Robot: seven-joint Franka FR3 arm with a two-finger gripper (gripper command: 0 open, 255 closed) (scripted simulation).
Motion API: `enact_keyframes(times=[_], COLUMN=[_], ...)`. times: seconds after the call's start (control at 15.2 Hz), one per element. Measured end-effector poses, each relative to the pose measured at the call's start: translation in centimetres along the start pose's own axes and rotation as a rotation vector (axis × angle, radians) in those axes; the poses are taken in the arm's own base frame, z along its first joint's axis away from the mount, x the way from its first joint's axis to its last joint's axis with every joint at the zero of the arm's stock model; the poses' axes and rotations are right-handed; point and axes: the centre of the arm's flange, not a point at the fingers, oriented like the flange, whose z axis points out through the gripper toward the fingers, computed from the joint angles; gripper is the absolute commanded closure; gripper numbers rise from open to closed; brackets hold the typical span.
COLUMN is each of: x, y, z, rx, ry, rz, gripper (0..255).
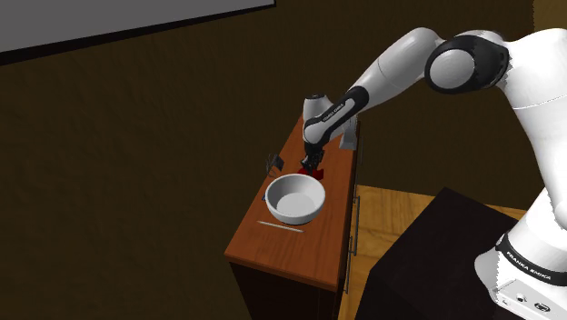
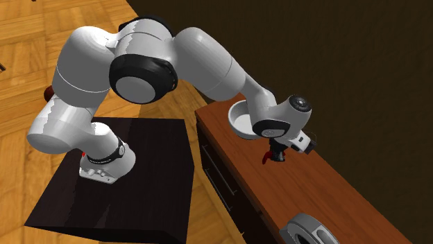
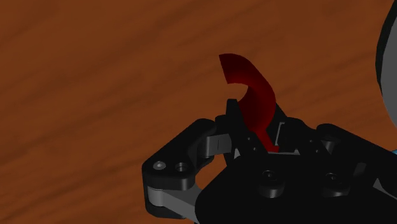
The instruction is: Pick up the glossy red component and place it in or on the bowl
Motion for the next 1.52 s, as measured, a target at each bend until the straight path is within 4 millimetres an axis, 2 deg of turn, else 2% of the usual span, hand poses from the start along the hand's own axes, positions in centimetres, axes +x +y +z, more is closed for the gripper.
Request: enact_keyframes(times=[0.33, 0.53, 1.52], x=[0.0, 0.0, 0.0], y=[0.0, 0.0, -0.3], z=[0.0, -0.8, -8.7], rx=[0.0, 0.0, 0.0], ry=[0.001, -0.003, -0.004], rz=[0.001, 0.0, 0.001], gripper=[255, 255, 255])
